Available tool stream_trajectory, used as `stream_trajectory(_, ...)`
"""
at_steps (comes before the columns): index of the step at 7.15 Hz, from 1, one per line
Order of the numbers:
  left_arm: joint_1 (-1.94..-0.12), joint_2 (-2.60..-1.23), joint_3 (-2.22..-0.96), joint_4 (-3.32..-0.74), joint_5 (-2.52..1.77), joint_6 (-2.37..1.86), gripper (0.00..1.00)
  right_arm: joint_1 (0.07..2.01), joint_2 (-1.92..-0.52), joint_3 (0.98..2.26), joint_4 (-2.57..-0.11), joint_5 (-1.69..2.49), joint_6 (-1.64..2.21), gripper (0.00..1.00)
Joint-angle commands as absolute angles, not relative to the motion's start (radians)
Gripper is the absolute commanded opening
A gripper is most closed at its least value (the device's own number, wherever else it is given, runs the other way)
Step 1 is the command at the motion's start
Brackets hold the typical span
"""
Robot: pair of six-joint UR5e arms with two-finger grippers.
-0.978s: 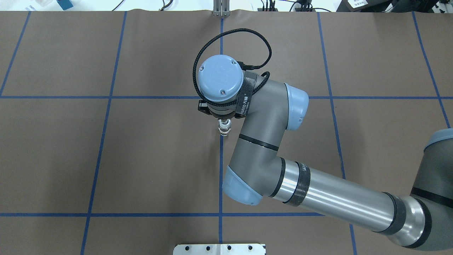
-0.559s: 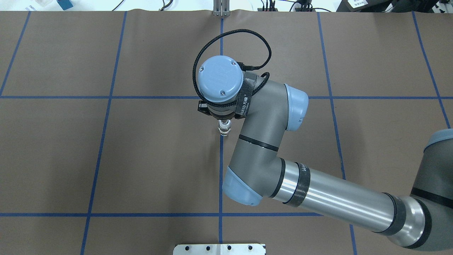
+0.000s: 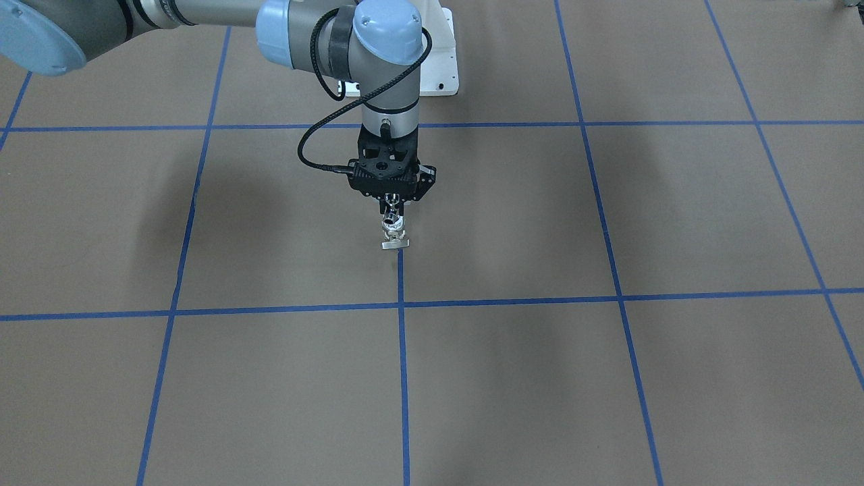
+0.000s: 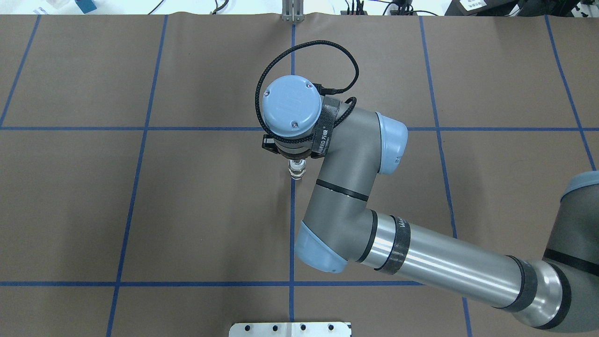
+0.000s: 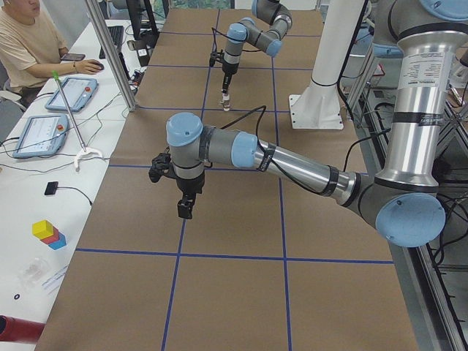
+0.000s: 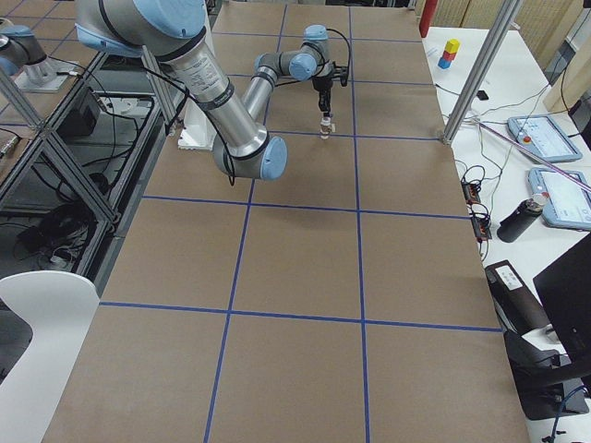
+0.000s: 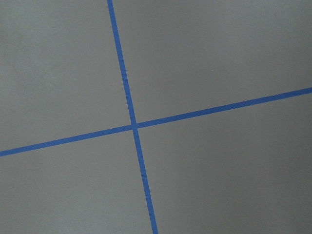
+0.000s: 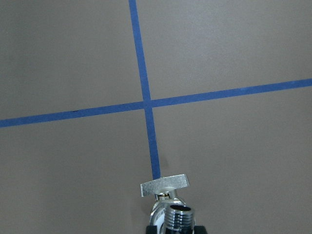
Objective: Assemble PPR valve and pipe with both arms
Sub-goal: 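Lower the chrome valve with the right gripper onto the white fitting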
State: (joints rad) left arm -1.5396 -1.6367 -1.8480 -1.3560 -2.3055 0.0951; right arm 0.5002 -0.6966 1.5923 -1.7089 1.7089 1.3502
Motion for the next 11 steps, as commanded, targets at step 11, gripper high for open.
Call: stream_trajectory(11,-1.54,-1.637,-1.85,-1.356,-2.306,0.097,1.0,0.5,-0.699,1.594,-1.707,1.707,1.356,0.61)
